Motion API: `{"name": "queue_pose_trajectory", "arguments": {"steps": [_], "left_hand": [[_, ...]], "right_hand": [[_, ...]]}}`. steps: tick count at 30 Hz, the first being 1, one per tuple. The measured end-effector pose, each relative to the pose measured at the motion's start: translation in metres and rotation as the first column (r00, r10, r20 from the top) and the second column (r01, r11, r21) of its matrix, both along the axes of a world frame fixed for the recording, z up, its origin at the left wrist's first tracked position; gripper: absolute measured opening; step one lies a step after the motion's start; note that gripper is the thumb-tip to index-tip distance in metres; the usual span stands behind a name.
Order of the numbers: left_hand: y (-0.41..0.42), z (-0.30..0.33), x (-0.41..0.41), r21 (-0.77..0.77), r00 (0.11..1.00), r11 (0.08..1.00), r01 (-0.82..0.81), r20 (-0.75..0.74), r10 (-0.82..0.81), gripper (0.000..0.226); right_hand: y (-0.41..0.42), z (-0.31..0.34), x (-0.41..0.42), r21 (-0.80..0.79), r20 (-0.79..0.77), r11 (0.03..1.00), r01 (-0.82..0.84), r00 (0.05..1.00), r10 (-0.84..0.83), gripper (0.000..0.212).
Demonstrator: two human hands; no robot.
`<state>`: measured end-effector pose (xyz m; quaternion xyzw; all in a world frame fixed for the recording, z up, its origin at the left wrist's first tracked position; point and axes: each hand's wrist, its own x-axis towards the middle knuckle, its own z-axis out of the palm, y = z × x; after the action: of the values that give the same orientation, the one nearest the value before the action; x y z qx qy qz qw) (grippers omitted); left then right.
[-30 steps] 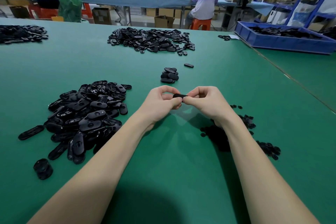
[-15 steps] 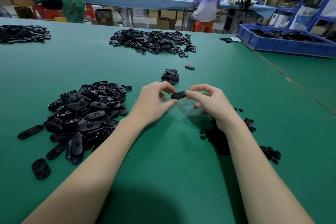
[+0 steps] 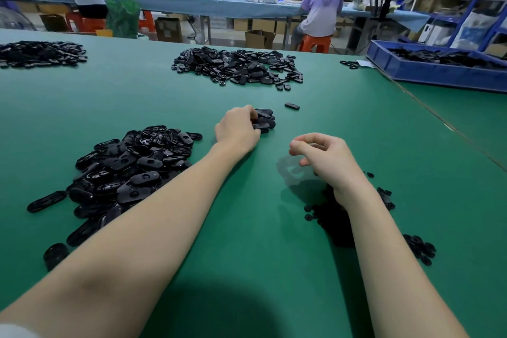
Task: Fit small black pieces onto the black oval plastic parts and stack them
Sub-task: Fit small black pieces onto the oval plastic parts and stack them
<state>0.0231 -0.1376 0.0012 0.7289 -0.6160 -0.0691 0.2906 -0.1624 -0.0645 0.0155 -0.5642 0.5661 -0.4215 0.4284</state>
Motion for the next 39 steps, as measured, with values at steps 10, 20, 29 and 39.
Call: {"name": "queue_pose_trajectory", "arguments": {"steps": [10,20,29,39], "left_hand": [[0.068,-0.006,0.012,-0.081,0.989,0.987,0.141,-0.030,-0.144,0.024],[0.083,0.010,0.075,-0.034,0.993,0.999,0.007,0.118,-0.003,0.038],[0.081,0.006,0.119,0.253,0.961,0.942,-0.221,0.223,0.166,0.078],[0.084,-0.002,0.111,0.285,0.958,0.942,-0.178,0.268,0.100,0.054]], "right_hand": [[0.004,-0.002,0.012,0.004,-0.136,0.998,-0.069,0.988,0.069,0.006],[0.012,-0.006,0.035,-0.021,-0.414,0.982,-0.188,0.895,0.162,0.006],[0.018,-0.004,0.048,-0.057,-0.328,0.970,-0.238,0.922,0.207,0.008],[0.018,-0.010,0.054,-0.063,-0.350,0.957,-0.284,0.904,0.245,0.009]]}}
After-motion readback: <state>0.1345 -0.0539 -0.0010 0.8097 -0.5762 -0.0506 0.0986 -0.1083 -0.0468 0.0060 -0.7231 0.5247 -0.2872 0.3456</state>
